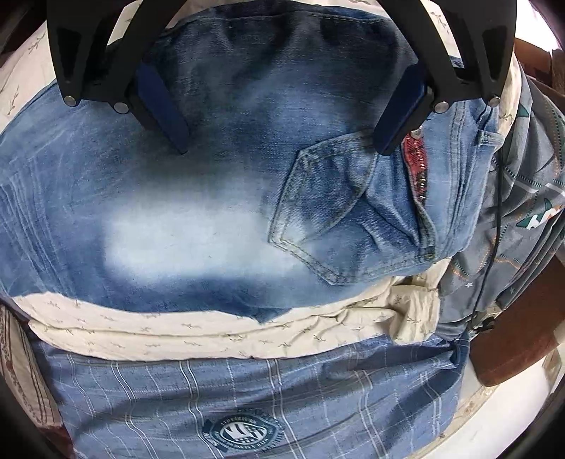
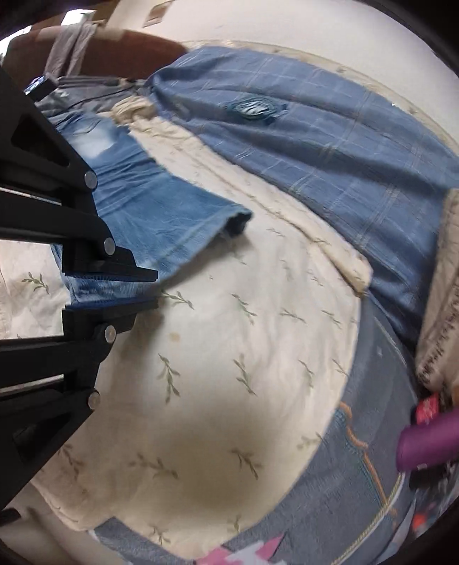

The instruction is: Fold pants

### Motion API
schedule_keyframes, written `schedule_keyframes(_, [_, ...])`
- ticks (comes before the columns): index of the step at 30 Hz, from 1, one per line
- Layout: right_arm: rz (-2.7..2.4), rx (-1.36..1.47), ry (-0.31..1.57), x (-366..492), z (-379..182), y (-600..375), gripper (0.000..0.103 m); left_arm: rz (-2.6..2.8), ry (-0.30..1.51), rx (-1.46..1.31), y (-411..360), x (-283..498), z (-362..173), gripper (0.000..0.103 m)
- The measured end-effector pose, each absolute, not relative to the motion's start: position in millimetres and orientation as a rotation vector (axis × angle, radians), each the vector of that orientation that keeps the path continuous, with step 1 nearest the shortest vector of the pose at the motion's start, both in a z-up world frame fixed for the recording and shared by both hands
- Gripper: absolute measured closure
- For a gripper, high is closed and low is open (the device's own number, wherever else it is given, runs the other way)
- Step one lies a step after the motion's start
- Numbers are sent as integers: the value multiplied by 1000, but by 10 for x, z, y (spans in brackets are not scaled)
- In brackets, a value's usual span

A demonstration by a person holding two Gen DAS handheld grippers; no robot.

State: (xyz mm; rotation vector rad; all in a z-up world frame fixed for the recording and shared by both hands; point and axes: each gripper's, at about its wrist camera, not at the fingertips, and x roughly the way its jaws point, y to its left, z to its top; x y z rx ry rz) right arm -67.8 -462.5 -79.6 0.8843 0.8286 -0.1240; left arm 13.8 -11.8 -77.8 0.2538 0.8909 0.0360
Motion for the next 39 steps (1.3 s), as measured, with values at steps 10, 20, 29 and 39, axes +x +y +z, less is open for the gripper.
schedule_keyframes(10, [3, 801, 680, -509, -446, -4211, 91, -37, 799, 300, -390, -8, -661, 0])
schedule_keyframes(20, [-9, 713, 764, 249, -579, -3928, 91, -96, 844, 316, -581, -14, -754, 0])
schedule_keyframes(29, [-63, 692, 802, 609, -812, -4086, 93, -121, 900, 280, -546, 50, -836, 0])
schedule_keyframes(39, [-140, 728, 726, 468, -686, -4313, 93, -144, 920, 258, -465, 93, -856, 0])
